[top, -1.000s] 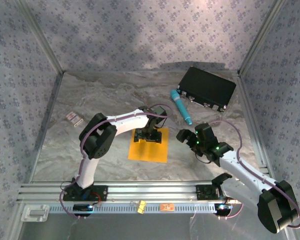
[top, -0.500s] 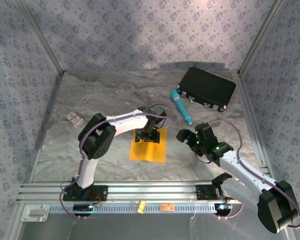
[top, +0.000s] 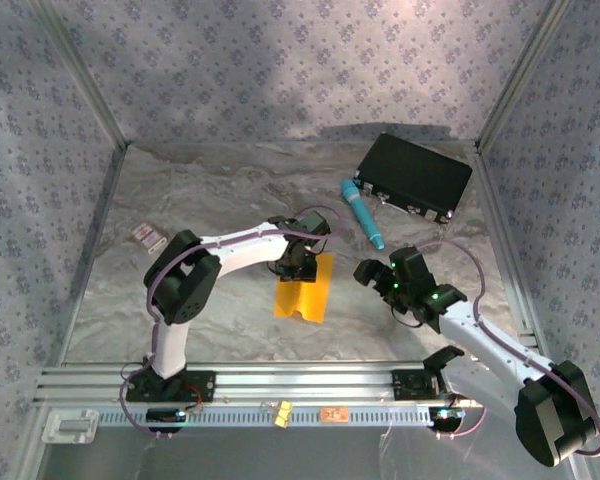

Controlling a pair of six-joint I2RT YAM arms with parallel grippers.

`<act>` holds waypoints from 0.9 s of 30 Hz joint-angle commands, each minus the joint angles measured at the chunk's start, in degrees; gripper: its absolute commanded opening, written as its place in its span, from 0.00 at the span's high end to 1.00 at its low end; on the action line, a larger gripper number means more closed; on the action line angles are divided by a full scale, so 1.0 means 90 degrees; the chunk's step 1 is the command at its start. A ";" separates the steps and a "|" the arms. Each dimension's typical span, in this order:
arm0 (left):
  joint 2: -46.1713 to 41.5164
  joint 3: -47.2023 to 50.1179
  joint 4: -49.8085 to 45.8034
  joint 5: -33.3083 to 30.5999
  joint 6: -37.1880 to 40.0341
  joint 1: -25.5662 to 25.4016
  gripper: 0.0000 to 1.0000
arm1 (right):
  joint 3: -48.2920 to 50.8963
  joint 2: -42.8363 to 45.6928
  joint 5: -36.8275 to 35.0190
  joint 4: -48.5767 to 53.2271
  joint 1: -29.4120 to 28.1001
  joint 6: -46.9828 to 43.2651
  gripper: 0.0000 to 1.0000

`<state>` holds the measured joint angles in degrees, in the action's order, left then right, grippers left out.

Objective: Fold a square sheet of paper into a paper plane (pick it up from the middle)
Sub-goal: First fold the square sheet of paper in half at the center of the table.

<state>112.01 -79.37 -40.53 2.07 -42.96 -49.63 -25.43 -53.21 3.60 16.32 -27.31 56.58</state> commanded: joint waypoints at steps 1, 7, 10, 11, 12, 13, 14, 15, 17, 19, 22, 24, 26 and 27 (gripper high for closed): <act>-0.0564 0.0212 0.0586 0.0575 0.0074 0.0041 0.60 | -0.0249 0.0096 -0.0192 0.0364 0.0108 -0.0220 0.01; -0.1275 0.1170 0.2463 0.2503 -0.0469 0.0554 0.60 | -0.0294 0.0138 0.0171 0.0265 0.0477 -0.0509 0.01; -0.1568 0.1553 0.3277 0.3161 -0.0776 0.0771 0.60 | -0.0346 0.0182 0.0281 0.0221 0.0601 -0.0651 0.01; -0.1649 0.1661 0.3522 0.3372 -0.0838 0.0824 0.60 | -0.0358 0.0198 0.0293 0.0178 0.0626 -0.0680 0.01; -0.1674 0.1718 0.3692 0.3539 -0.0896 0.0887 0.60 | -0.0365 0.0229 0.0312 0.0151 0.0641 -0.0687 0.01; -0.1679 0.1755 0.3754 0.3630 -0.0935 0.0925 0.60 | -0.0366 0.0260 0.0315 0.0129 0.0657 -0.0668 0.01; -0.1693 0.1790 0.3810 0.3676 -0.0966 0.0952 0.60 | -0.0368 0.0300 0.0300 0.0103 0.0680 -0.0644 0.01; -0.1702 0.1854 0.3920 0.3725 -0.1001 0.0986 0.60 | -0.0368 0.0352 0.0290 0.0090 0.0681 -0.0623 0.01; -0.1661 0.1951 0.4132 0.3800 -0.1090 0.1038 0.60 | -0.0340 0.0449 0.0299 -0.0046 0.0719 -0.0651 0.01; -0.1565 0.1959 0.4209 0.3894 -0.1099 0.1073 0.60 | -0.0326 0.0545 0.0247 -0.0157 0.0755 -0.0639 0.01; -0.1398 0.1943 0.4195 0.4002 -0.0971 0.1105 0.60 | -0.0297 0.0643 -0.0012 -0.0259 0.0785 -0.0443 0.02; -0.1291 0.2047 0.4350 0.4075 -0.0994 0.1129 0.60 | -0.0289 0.0658 -0.0039 -0.0301 0.0806 -0.0445 0.02; -0.1186 0.2191 0.4659 0.4112 -0.1142 0.1128 0.60 | -0.0295 0.0668 0.0044 -0.0306 0.0819 -0.0519 0.02; -0.1127 0.2289 0.4884 0.4168 -0.1241 0.1129 0.60 | -0.0296 0.0666 0.0085 -0.0305 0.0818 -0.0532 0.02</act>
<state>99.79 -60.93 -1.80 36.80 -52.34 -39.77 -26.94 -47.92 4.73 14.41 -20.29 52.01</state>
